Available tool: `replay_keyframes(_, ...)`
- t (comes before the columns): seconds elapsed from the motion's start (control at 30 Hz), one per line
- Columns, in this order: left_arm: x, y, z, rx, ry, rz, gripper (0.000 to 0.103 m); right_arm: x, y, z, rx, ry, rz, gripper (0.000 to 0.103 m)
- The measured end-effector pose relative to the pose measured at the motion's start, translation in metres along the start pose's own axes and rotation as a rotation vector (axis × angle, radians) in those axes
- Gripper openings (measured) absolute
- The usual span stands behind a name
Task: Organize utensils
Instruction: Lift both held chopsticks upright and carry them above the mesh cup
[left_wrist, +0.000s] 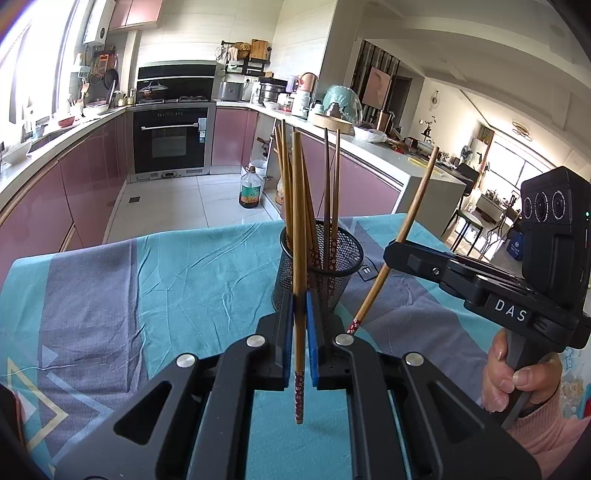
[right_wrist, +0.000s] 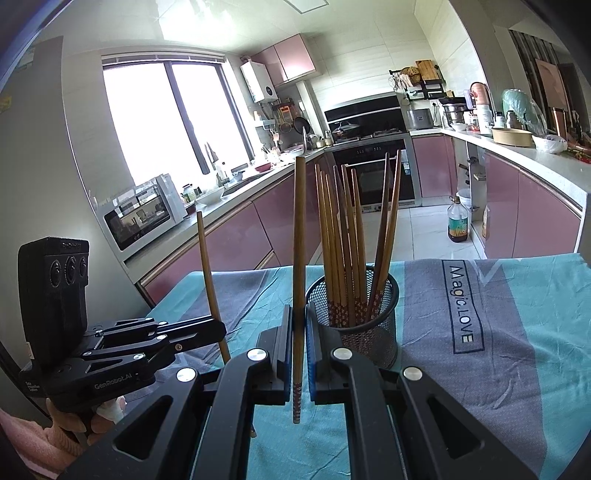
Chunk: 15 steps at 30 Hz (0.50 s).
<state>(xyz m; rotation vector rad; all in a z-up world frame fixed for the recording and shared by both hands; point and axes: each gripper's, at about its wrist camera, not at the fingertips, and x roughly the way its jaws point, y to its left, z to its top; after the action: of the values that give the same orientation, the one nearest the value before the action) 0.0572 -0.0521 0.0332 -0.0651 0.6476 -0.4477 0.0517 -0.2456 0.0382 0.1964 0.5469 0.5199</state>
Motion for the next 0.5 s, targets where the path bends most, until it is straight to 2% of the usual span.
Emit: replay_keyframes(0.5, -0.009, -0.0088, 0.0092, 0.031, -0.034, -0.004, 0.008, -0.0059, 0.0009, 0.0085, -0.017, -0.025, -0.004, 0.005)
